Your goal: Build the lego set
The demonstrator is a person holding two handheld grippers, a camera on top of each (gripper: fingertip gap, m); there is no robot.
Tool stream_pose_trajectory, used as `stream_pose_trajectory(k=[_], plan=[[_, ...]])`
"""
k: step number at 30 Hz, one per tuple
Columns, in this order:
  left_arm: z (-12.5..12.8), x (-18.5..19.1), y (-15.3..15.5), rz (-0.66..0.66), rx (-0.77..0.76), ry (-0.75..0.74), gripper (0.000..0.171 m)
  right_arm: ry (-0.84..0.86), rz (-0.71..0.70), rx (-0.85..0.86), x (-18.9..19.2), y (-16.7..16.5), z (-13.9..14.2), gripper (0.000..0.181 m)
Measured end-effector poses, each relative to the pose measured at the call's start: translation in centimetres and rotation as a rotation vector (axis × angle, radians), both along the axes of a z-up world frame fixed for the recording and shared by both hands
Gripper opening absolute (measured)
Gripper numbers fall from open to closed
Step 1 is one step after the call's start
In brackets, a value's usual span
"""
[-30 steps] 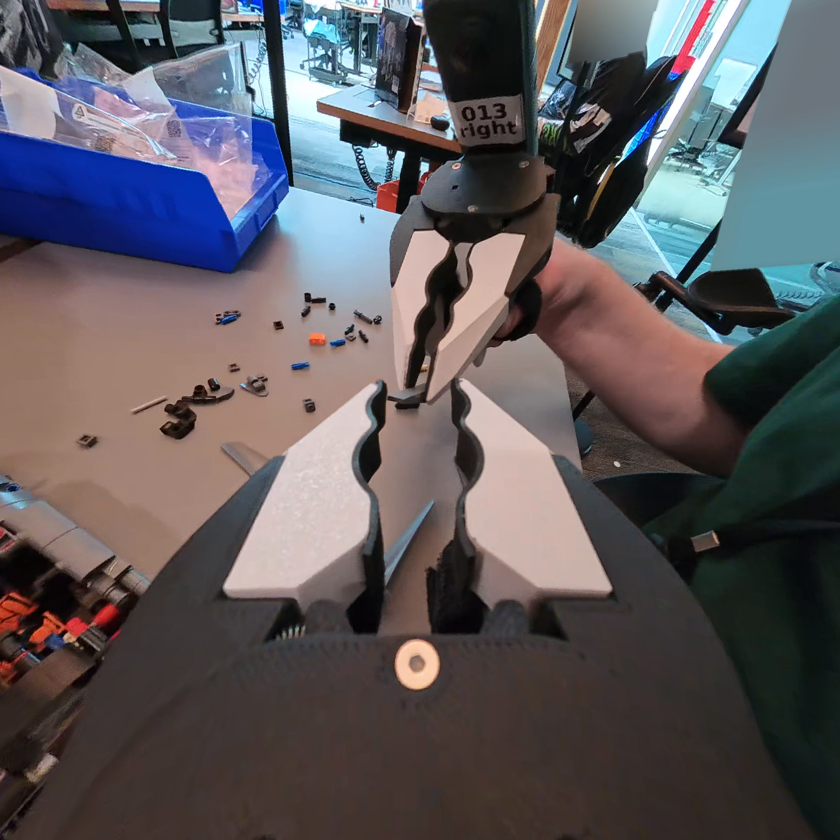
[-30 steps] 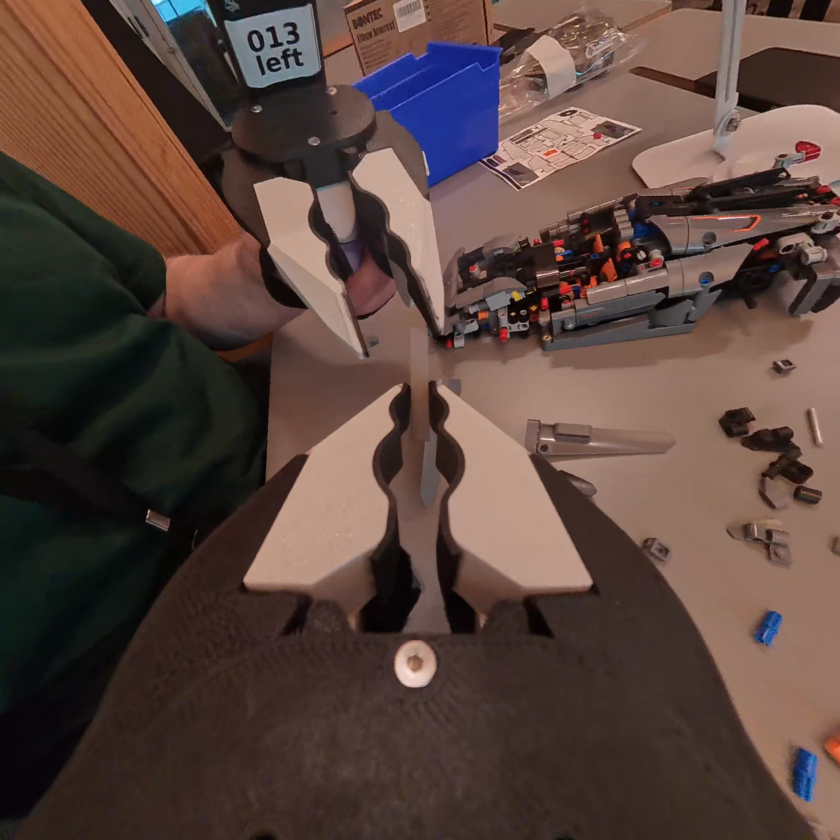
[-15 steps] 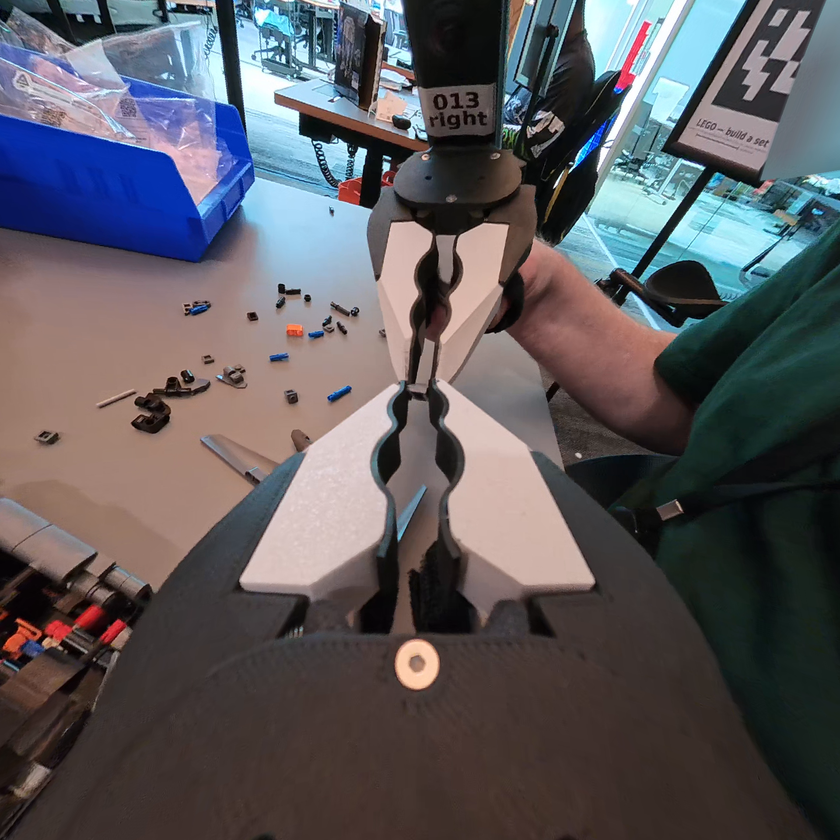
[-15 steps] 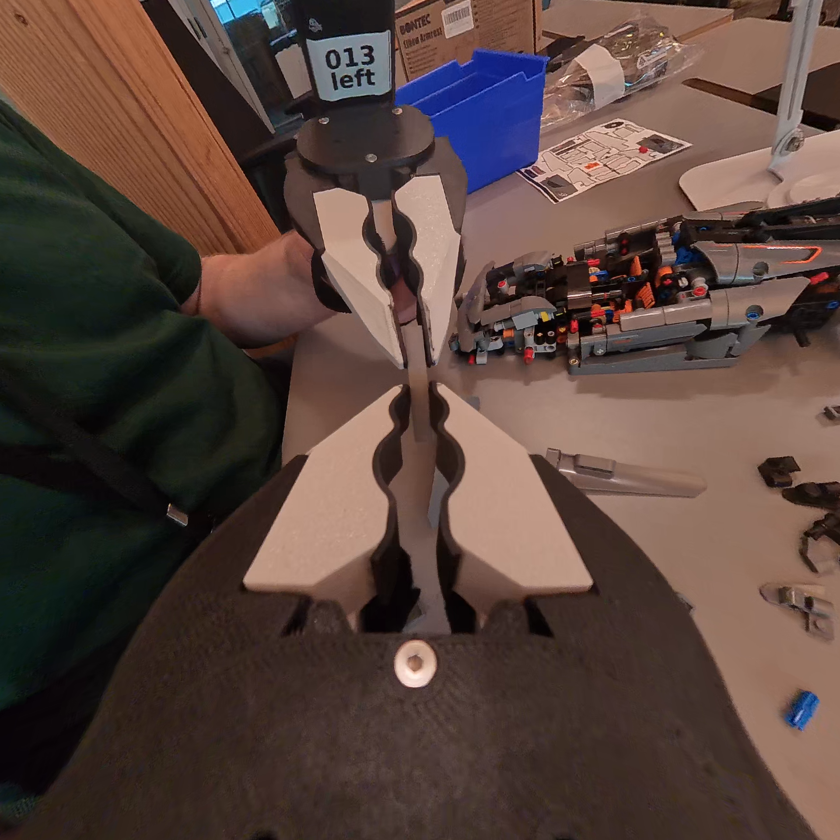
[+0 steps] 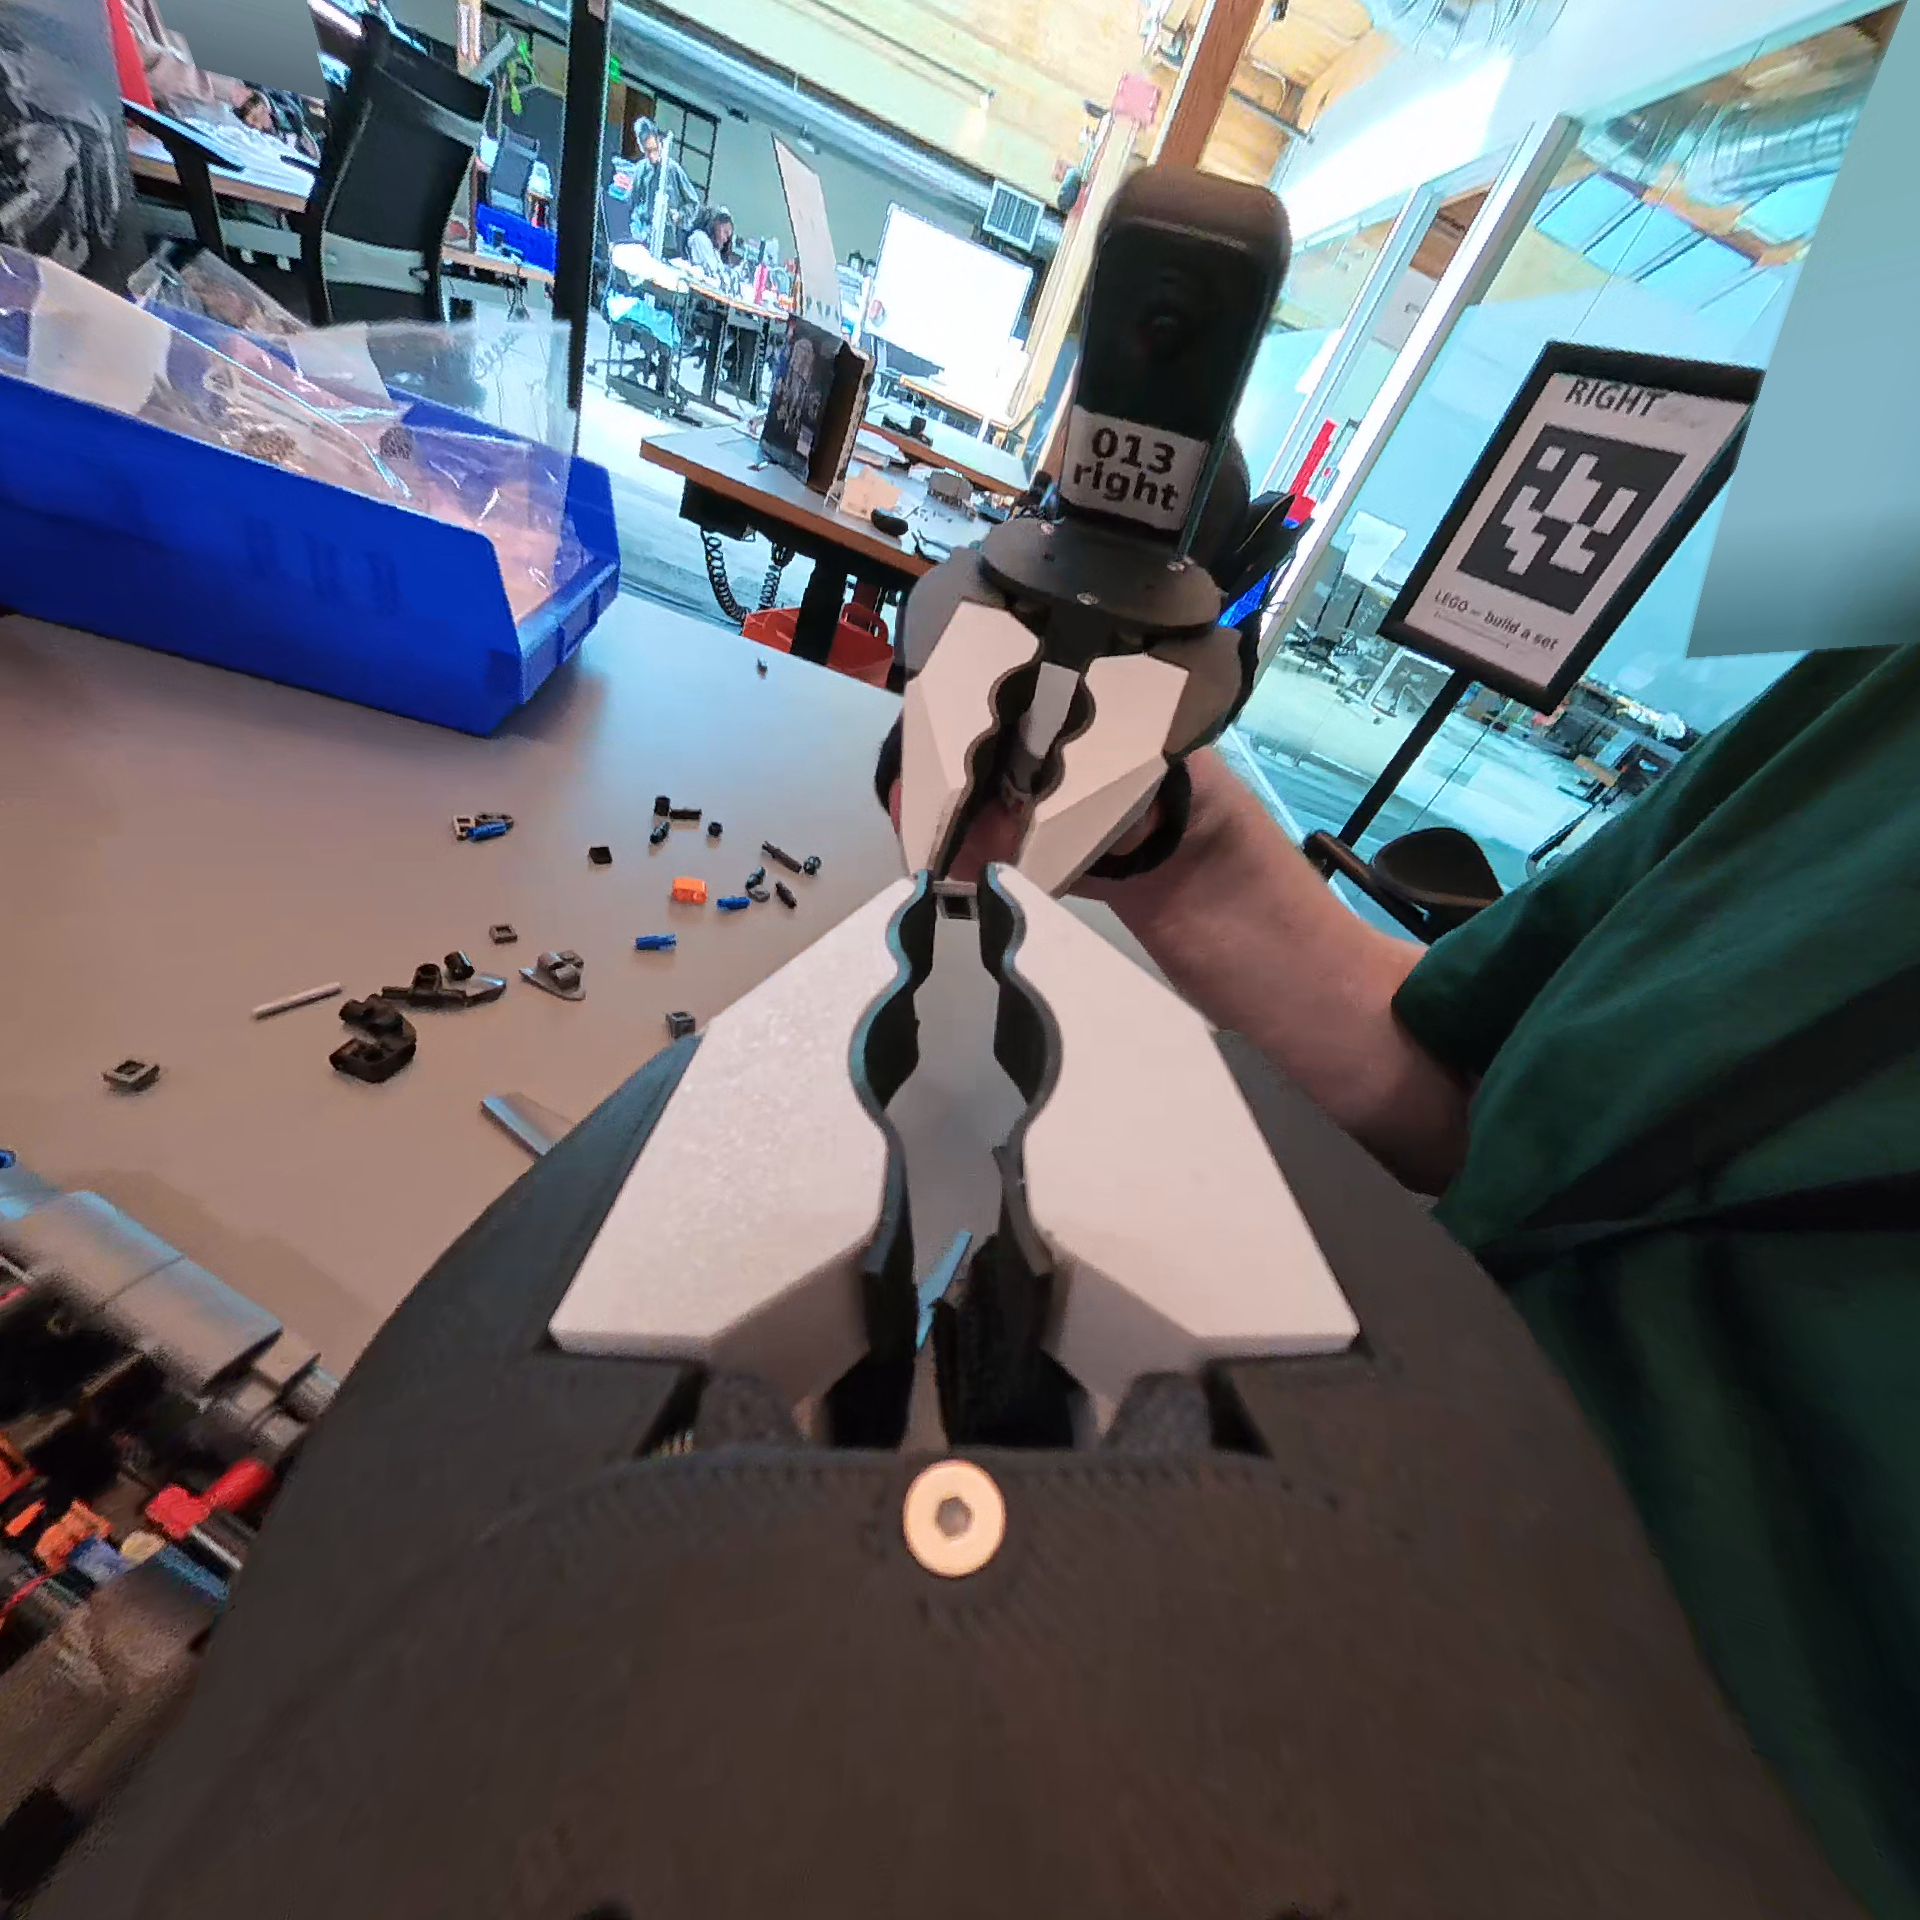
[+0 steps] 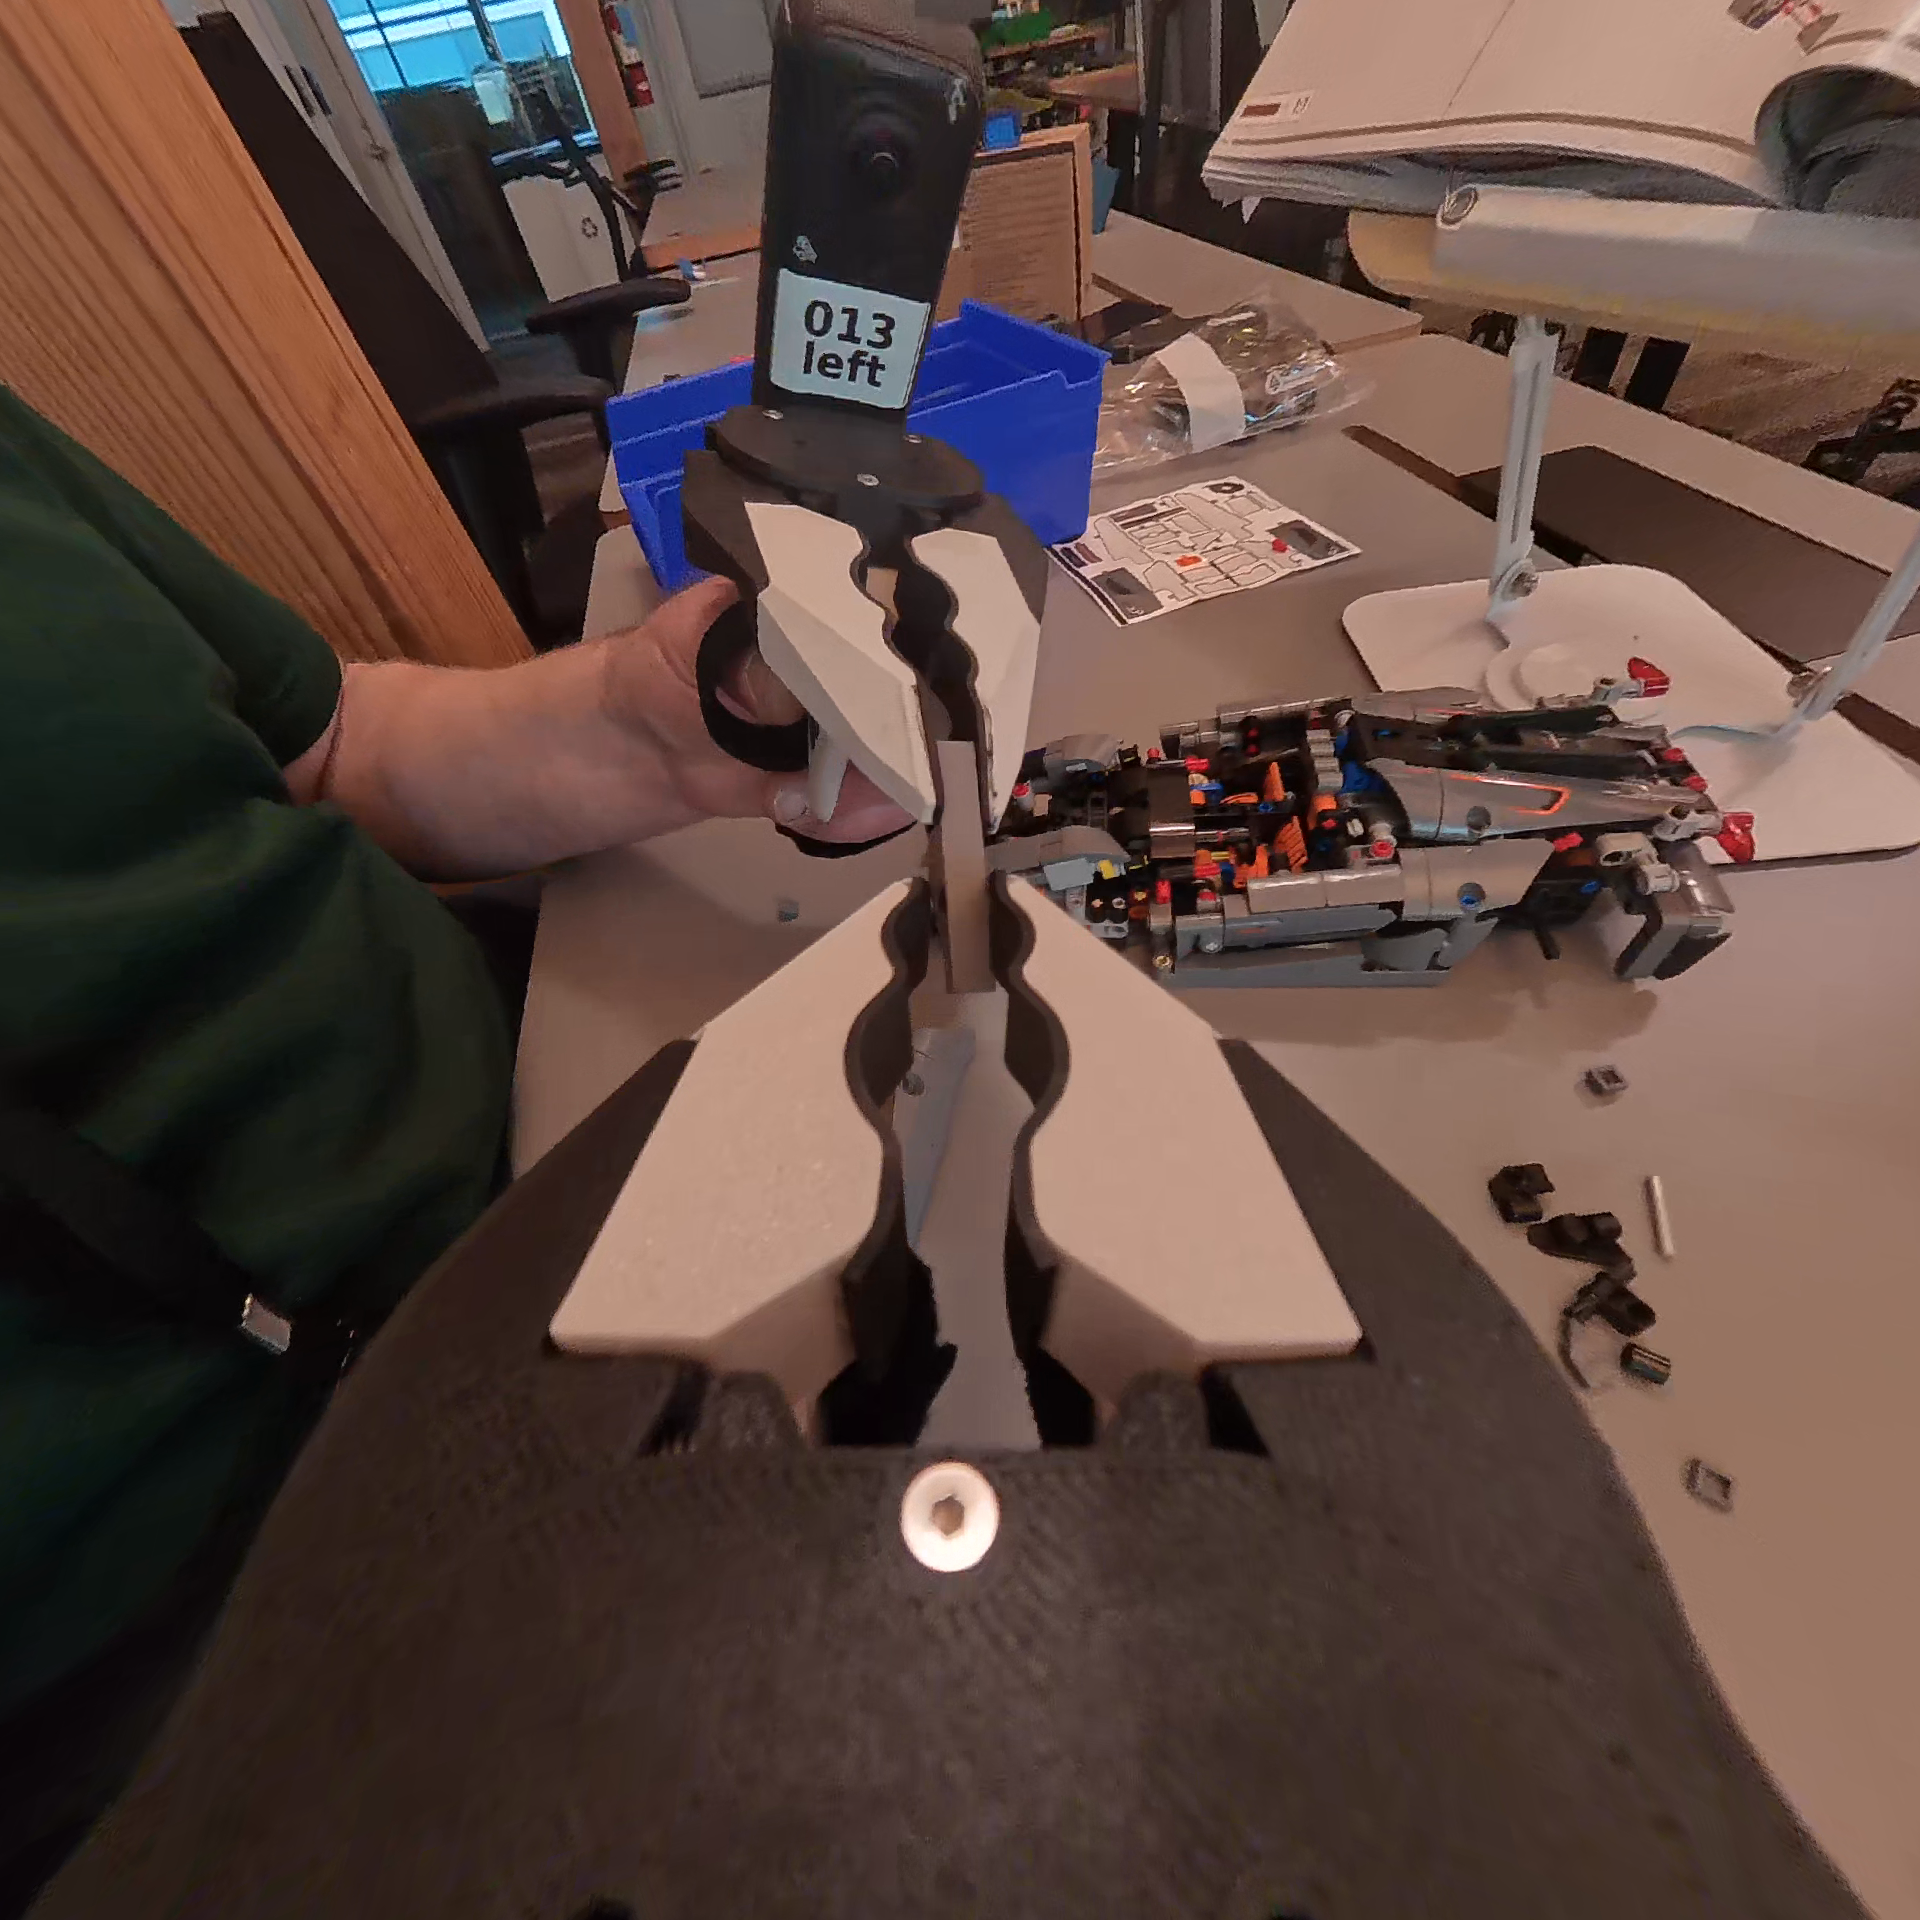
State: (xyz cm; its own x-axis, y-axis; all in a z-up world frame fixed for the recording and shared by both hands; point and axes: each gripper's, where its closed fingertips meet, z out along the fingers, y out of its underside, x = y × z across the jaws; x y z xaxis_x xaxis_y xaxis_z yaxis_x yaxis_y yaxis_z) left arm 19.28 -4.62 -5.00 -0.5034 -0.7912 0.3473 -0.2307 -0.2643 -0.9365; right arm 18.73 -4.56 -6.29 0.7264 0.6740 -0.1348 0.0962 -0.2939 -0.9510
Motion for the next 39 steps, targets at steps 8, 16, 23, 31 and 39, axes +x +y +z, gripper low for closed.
stream_pose_trajectory(k=[8,16,23,31,39], plan=[[1.4,0.9,1.7,-0.008,-0.006,-0.025,0.006,-0.037,-0.039,0.057,0.8,1.5,1.2,0.015],[1.5,1.4,3.6,-0.001,-0.124,-0.046,0.006,-0.160,-0.091,0.110,1.5,3.4,0.1,0.019],[1.2,1.6,3.3,-0.030,-0.156,-0.040,0.006,-0.202,-0.105,0.124,1.8,3.7,-0.7,0.006],[1.5,-0.6,2.2,-0.125,-0.162,-0.006,0.006,-0.165,-0.190,0.158,-0.7,2.9,-0.7,0.006],[0.3,-2.4,-0.4,-0.178,-0.124,0.032,0.009,-0.162,-0.228,0.186,-3.8,2.2,-1.5,0.006]])
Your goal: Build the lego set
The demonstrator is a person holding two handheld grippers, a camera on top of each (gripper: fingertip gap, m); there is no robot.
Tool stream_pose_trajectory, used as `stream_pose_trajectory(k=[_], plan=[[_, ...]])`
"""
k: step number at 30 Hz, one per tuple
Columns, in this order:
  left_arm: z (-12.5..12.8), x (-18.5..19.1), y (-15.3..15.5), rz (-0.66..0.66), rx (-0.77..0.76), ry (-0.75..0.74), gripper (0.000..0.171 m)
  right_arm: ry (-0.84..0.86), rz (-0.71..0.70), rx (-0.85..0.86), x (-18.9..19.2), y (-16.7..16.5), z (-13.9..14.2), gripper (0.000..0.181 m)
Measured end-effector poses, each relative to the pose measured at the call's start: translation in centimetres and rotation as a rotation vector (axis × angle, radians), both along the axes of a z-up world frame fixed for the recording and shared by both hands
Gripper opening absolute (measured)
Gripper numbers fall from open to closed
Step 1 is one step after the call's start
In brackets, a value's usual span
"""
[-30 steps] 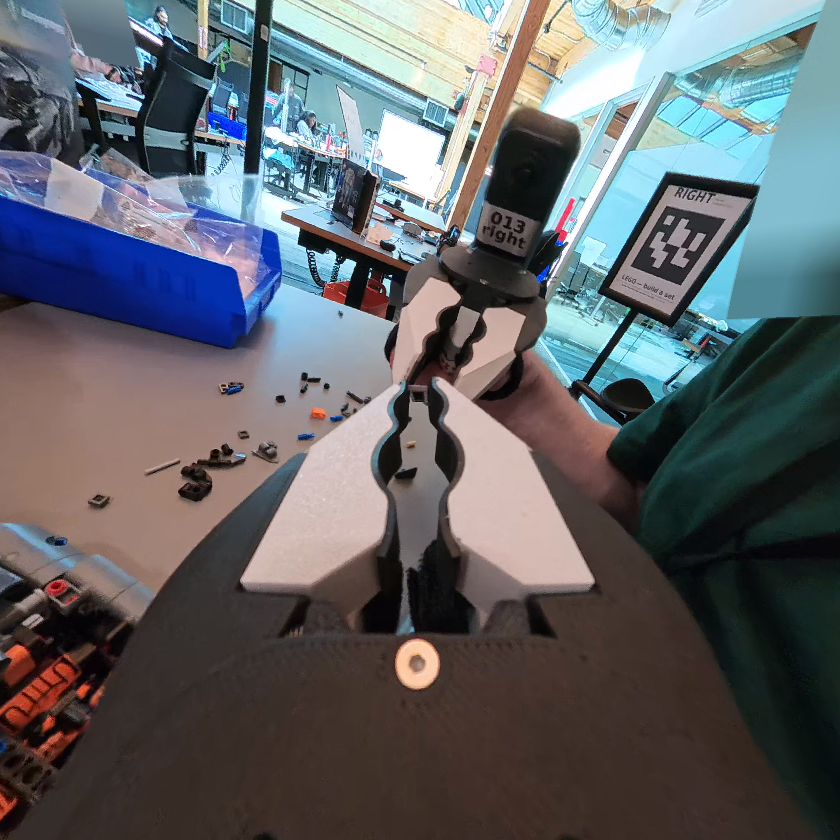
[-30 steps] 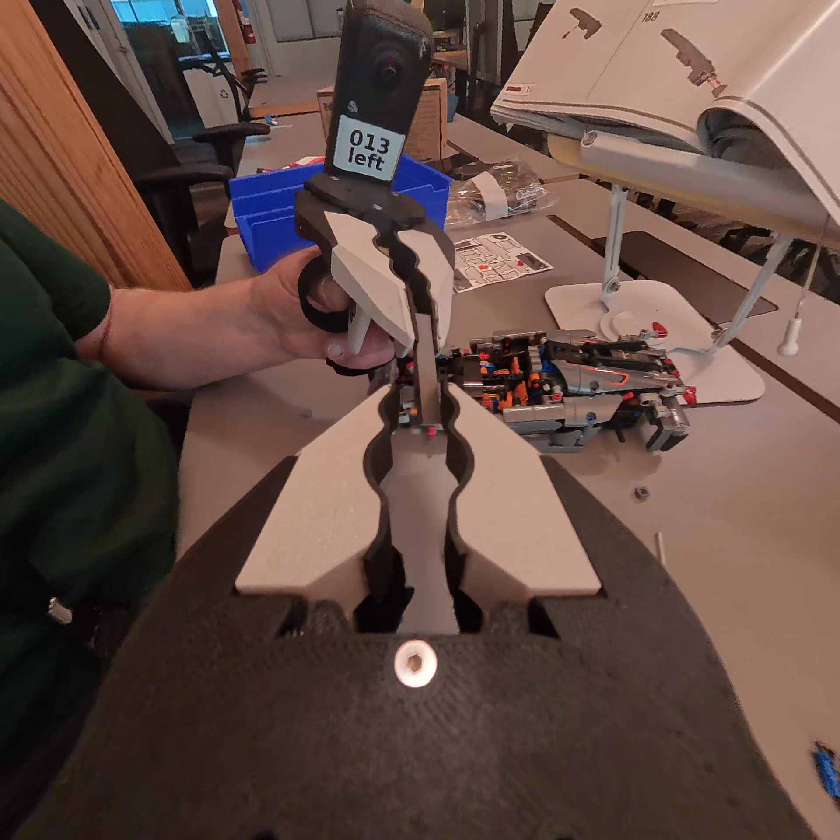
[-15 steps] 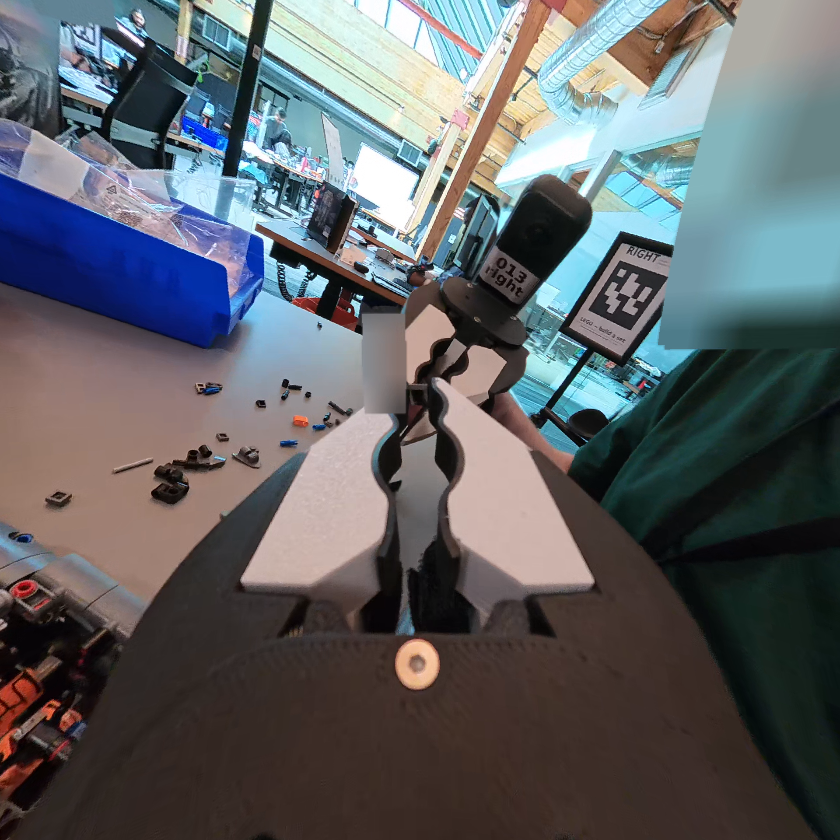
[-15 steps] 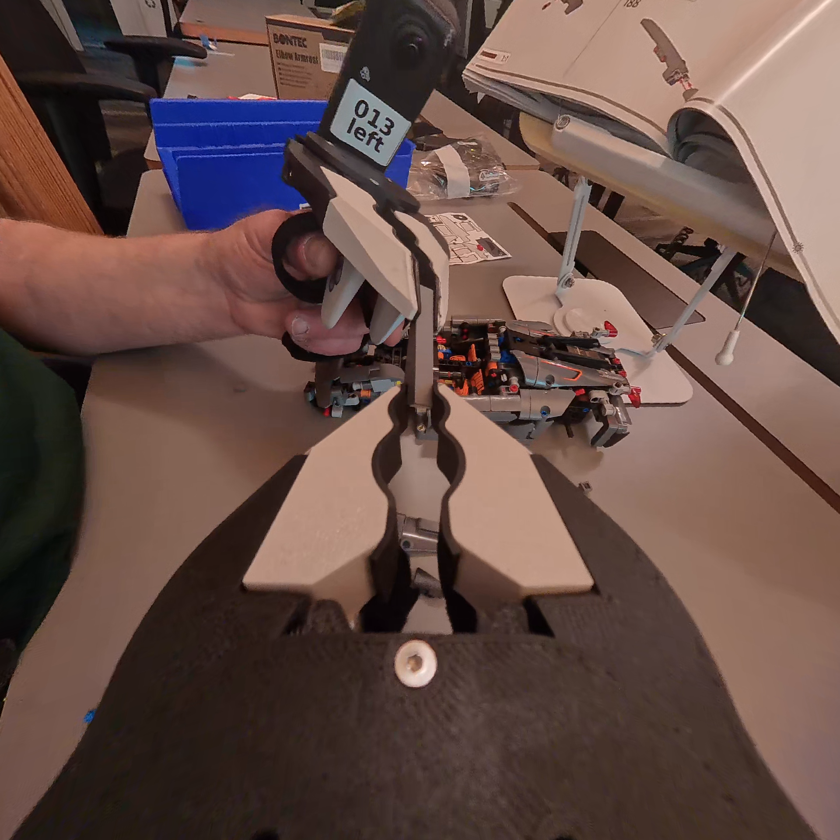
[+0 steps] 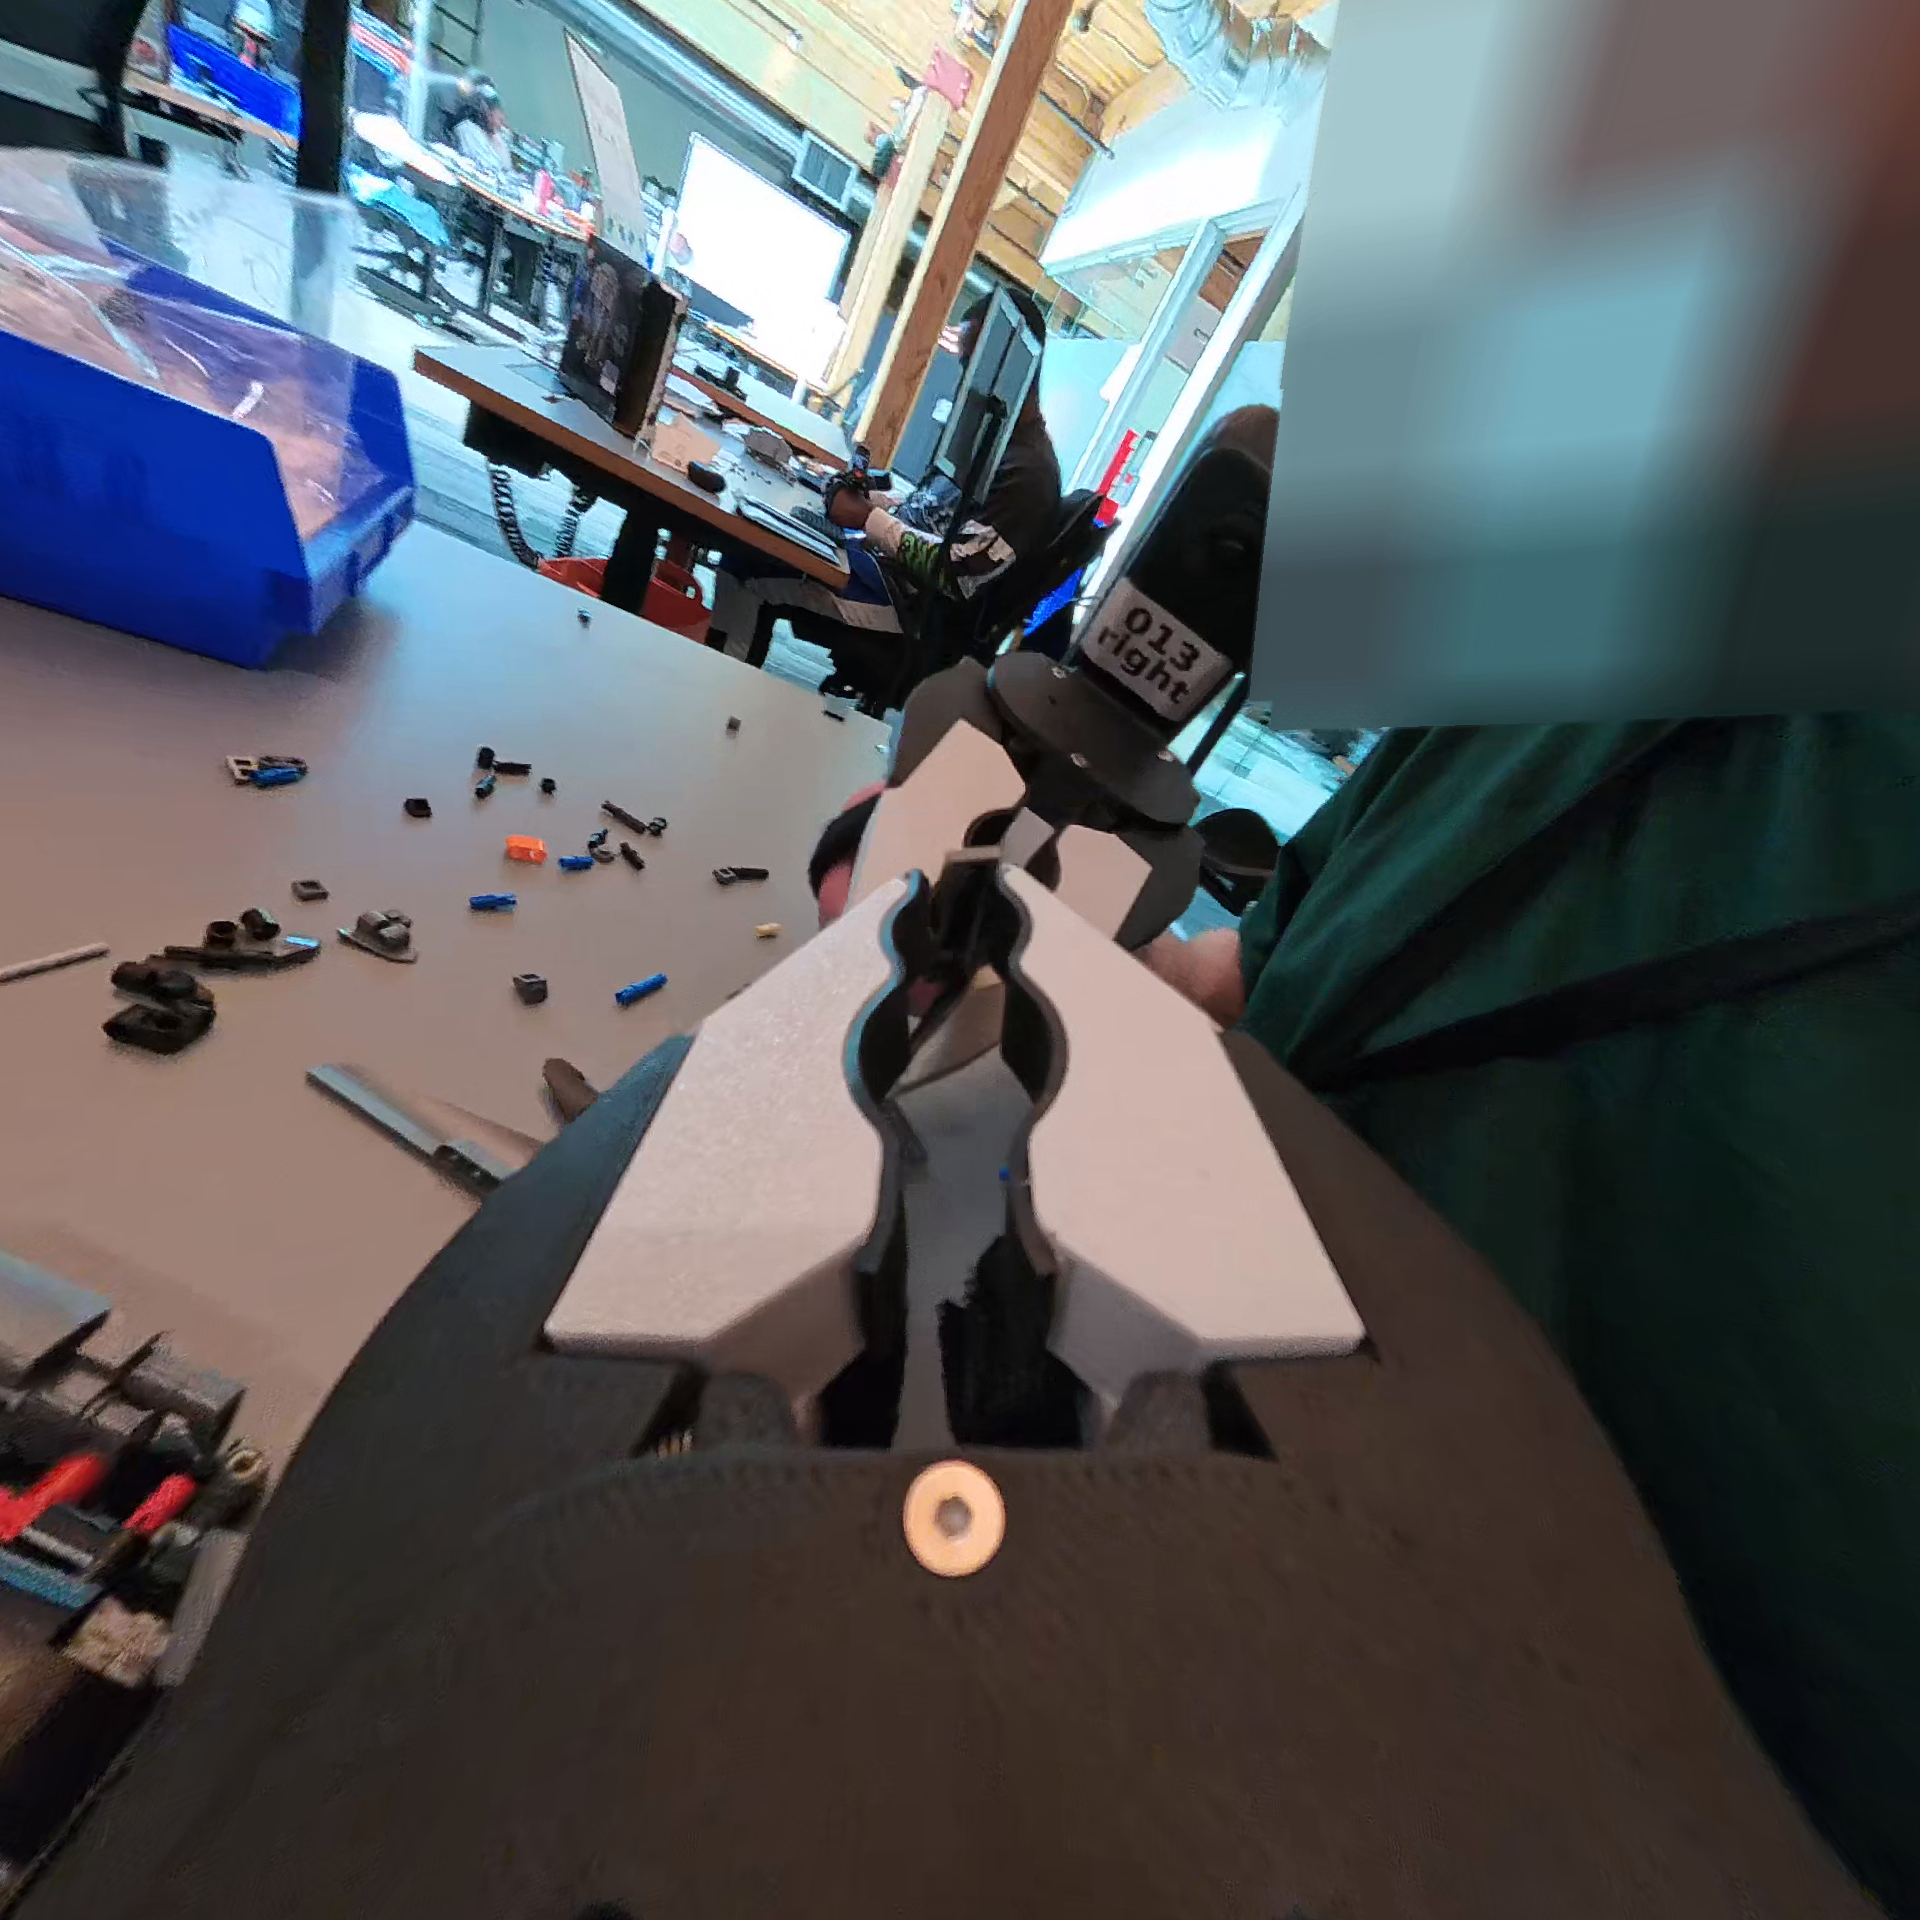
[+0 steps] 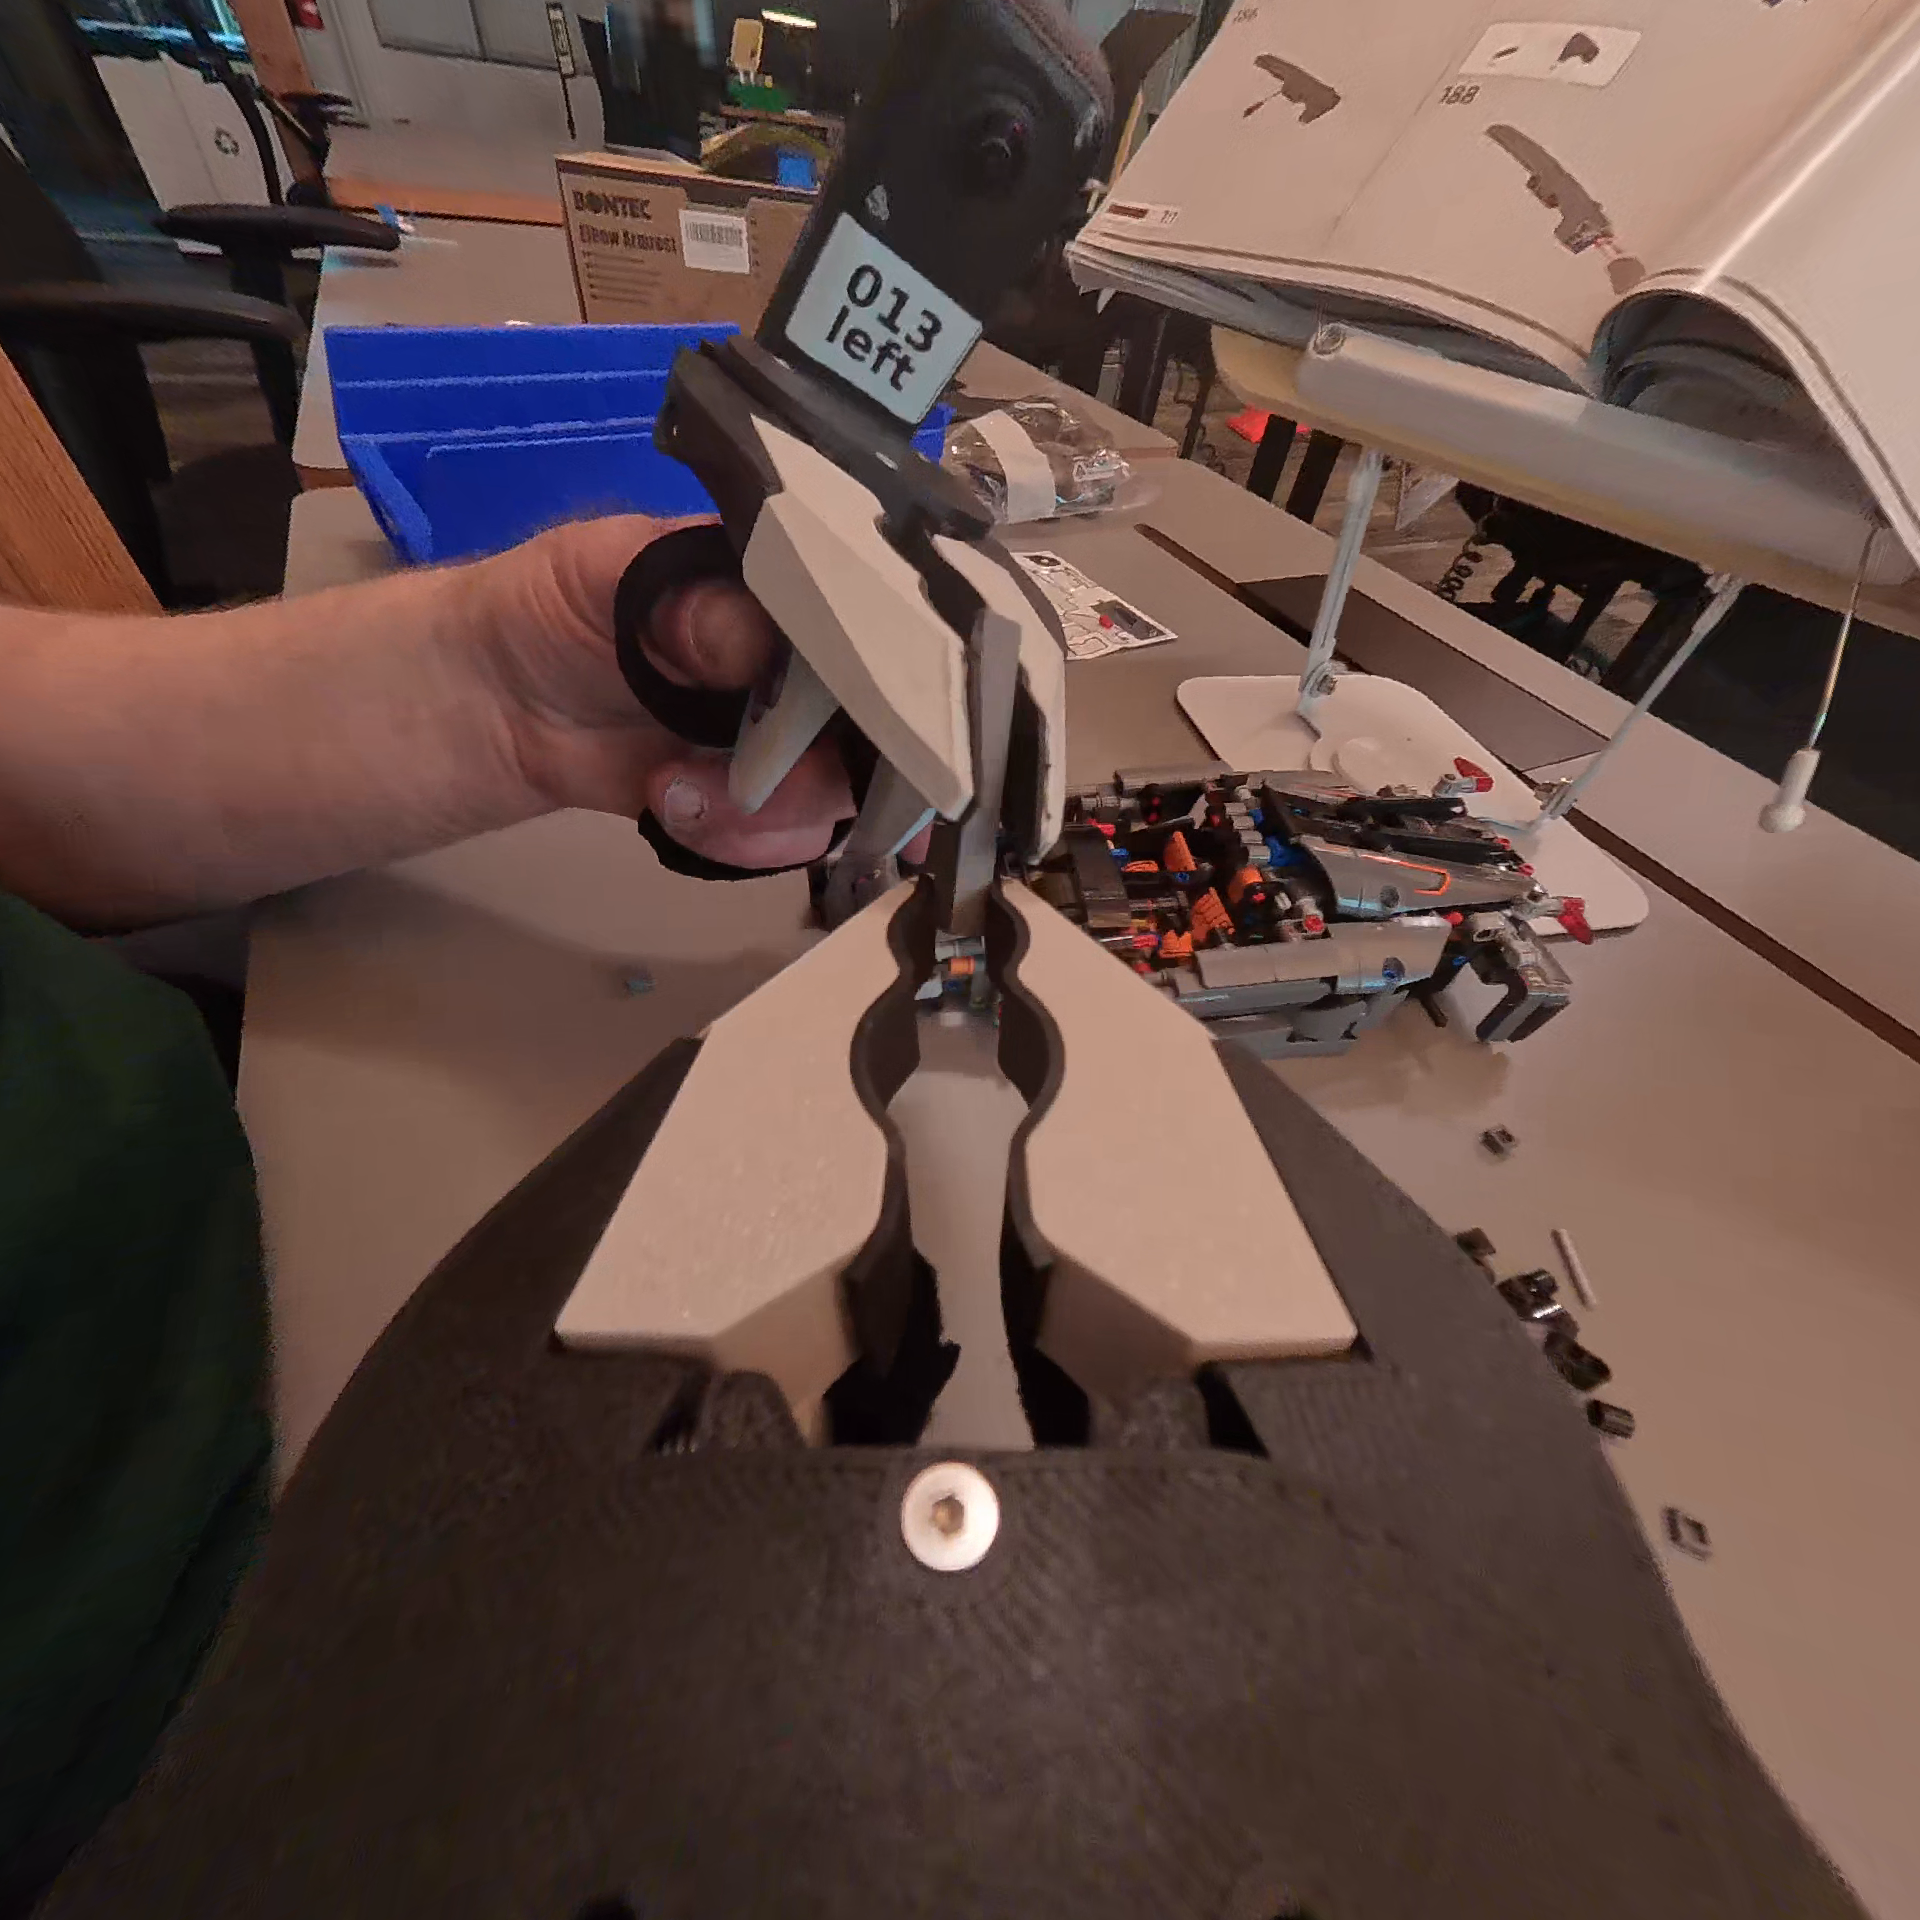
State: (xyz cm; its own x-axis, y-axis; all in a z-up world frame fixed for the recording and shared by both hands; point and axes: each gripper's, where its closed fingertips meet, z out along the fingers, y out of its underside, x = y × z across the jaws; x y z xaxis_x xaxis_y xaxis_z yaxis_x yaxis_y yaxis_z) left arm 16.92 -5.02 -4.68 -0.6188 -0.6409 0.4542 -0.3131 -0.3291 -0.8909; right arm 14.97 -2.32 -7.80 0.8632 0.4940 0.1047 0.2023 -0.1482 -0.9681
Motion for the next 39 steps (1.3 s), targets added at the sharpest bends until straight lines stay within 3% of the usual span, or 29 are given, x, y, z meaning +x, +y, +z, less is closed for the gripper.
stream_pose_trajectory(k=[7,11,17,25,39], plan=[[-0.6,-0.4,0.4,0.076,0.060,0.005,0.006,0.122,-0.026,-0.003,-0.6,-0.1,-0.1,0.006],[-0.3,-0.5,1.1,0.120,0.022,-0.003,0.006,0.102,-0.040,-0.033,-0.5,0.0,-1.1,0.014],[-0.9,-0.5,0.4,0.119,-0.010,0.028,0.006,0.031,-0.061,-0.002,-0.6,-0.2,-1.4,0.000],[-1.0,-0.7,0.5,0.133,-0.052,0.033,0.006,0.013,-0.060,0.000,-0.8,-0.4,-1.5,0.000],[-0.7,-0.3,1.8,0.188,-0.183,0.027,0.006,-0.099,-0.162,0.045,0.1,-0.5,-1.4,0.014]])
